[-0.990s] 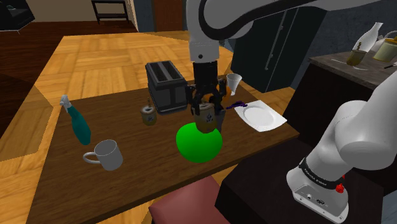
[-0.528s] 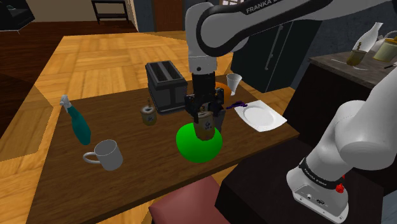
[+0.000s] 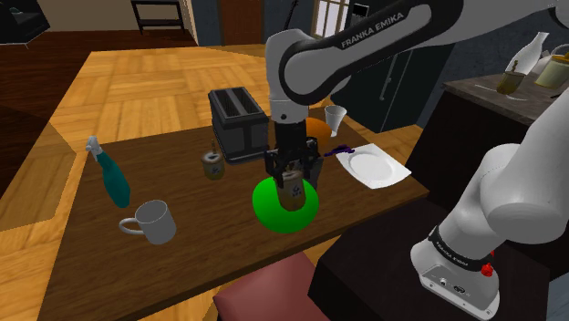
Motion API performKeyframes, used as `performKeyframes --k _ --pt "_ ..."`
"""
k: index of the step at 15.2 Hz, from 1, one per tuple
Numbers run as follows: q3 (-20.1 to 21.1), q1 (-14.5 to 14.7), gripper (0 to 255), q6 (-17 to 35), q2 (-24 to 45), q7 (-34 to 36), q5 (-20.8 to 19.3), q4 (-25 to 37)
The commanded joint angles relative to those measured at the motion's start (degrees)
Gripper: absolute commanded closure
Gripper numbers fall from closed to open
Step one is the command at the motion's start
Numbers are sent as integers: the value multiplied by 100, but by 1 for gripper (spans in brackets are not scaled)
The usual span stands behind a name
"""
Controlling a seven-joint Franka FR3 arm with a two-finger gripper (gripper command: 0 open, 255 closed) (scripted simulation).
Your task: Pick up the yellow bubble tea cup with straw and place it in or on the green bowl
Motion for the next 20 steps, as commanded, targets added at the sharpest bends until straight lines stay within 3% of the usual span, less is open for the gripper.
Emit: performKeyframes --k 1,7,8,13,17,20 --pt "1 0 255 57 35 -9 -2 -17" --pt "0 1 255 57 35 -9 -2 -17" --pt "-4 -2 0 54 28 -16 -3 -23" --pt "0 1 0 57 35 -9 -2 -17" --pt "-90 -80 0 -675 -67 22 -89 600" --pt "-90 -80 0 -675 -67 22 -89 600"
